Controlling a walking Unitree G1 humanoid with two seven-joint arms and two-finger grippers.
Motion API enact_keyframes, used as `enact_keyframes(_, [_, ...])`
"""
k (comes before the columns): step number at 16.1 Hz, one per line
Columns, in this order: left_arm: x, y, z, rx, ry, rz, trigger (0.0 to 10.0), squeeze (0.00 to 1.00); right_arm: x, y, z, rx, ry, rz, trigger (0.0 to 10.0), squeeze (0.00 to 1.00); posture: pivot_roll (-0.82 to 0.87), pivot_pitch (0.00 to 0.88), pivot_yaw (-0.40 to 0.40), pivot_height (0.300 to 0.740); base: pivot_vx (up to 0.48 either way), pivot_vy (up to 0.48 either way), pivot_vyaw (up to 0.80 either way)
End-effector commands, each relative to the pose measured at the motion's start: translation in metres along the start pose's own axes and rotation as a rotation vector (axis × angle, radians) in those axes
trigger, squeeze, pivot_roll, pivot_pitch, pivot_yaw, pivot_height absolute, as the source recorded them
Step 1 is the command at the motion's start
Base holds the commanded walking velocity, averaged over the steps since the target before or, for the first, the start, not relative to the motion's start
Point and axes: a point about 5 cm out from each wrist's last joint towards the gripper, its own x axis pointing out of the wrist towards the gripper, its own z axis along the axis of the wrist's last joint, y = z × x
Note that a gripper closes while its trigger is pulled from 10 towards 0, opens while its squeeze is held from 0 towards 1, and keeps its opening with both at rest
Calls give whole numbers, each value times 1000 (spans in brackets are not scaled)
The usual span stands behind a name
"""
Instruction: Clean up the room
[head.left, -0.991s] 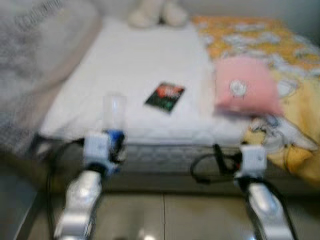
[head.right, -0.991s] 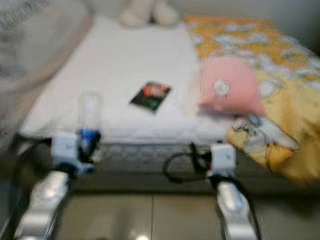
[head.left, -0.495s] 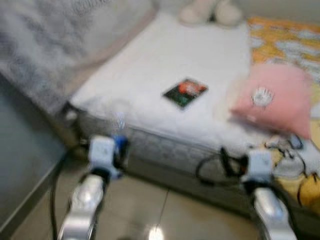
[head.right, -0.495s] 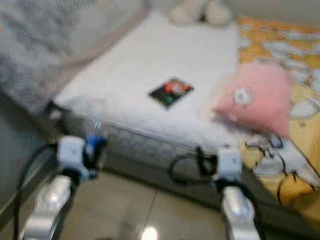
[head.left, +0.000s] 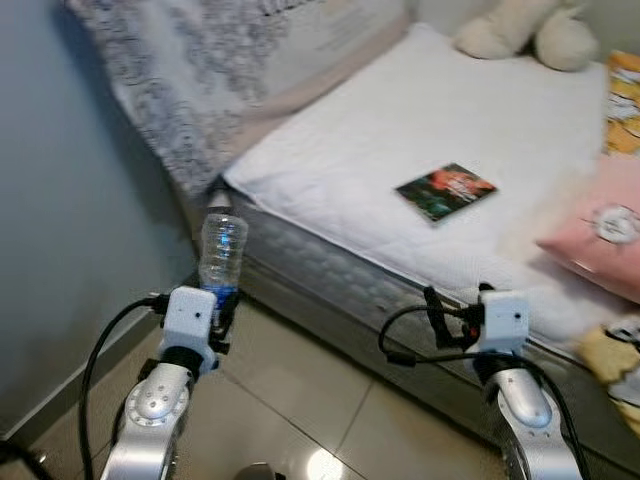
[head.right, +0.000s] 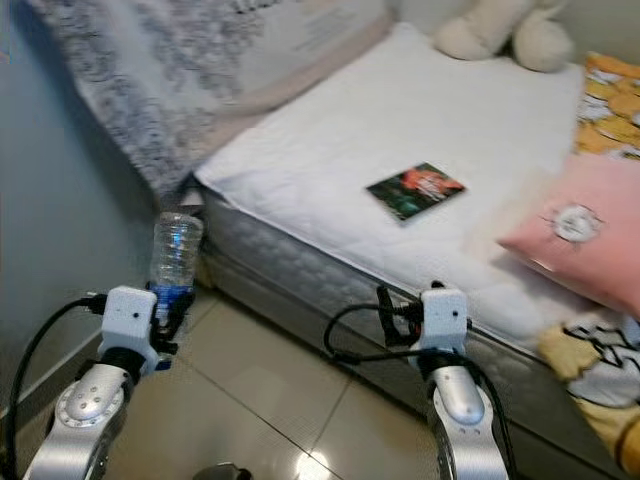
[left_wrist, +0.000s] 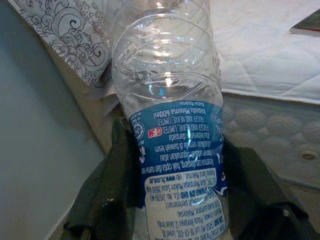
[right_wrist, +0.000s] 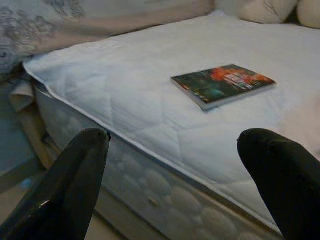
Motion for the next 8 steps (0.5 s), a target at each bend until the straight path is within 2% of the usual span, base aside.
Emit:
enact_keyframes(1, [4,-3,15,15,-71,-15,10000,0,1,-4,-2,11,21,-12,10000,137,-78,0,35,740,0,0,563])
enact_keyframes(2, [4,-4,15,-4,-76,-21,10000,0,2,-5,-2,11,18,-14,10000,145,-79,0,36,740,0,-337,563])
enact_keyframes(8, [7,-2,20,45,-103,-1,10000,0,4,-7,-4,11,26,-14,10000,173,-80,0,44,740,0,-480,560])
